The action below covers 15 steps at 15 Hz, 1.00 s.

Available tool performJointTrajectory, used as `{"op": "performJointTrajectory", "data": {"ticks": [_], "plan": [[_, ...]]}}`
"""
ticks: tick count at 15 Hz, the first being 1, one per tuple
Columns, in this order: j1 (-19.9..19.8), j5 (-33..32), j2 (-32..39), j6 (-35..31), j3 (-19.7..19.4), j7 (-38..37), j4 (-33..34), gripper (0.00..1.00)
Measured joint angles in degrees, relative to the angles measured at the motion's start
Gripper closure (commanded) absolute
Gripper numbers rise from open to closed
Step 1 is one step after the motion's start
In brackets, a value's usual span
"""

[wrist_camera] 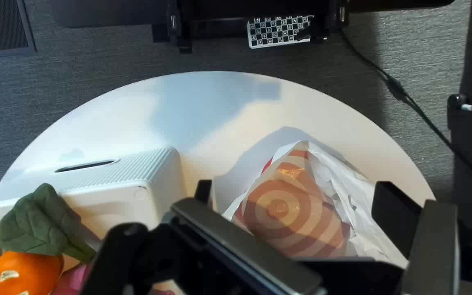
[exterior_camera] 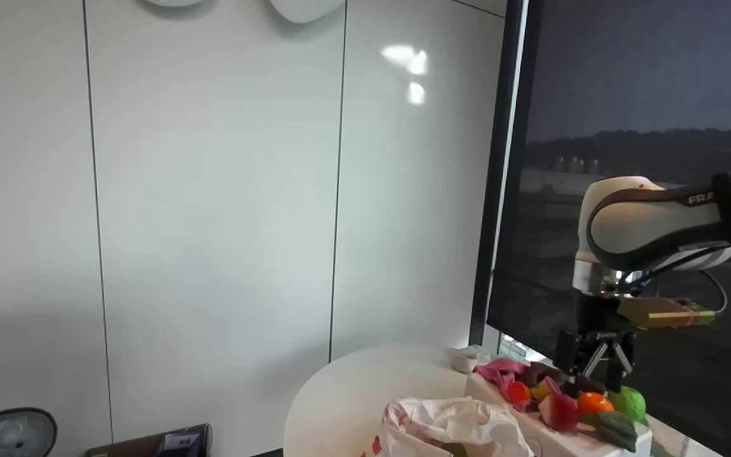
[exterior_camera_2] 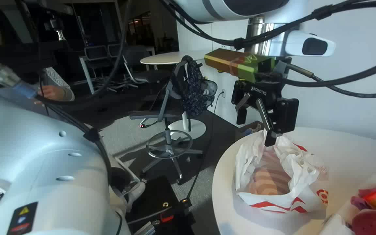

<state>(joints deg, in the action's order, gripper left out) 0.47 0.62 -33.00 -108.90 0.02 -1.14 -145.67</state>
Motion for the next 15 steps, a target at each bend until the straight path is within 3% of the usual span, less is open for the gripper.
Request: {"op": "performJointTrajectory", "data": {"ticks": [15], "plan": [[0.02,-0.23,0.55,-1.83,0.97,-0.51,-0.52,0.0]]}}
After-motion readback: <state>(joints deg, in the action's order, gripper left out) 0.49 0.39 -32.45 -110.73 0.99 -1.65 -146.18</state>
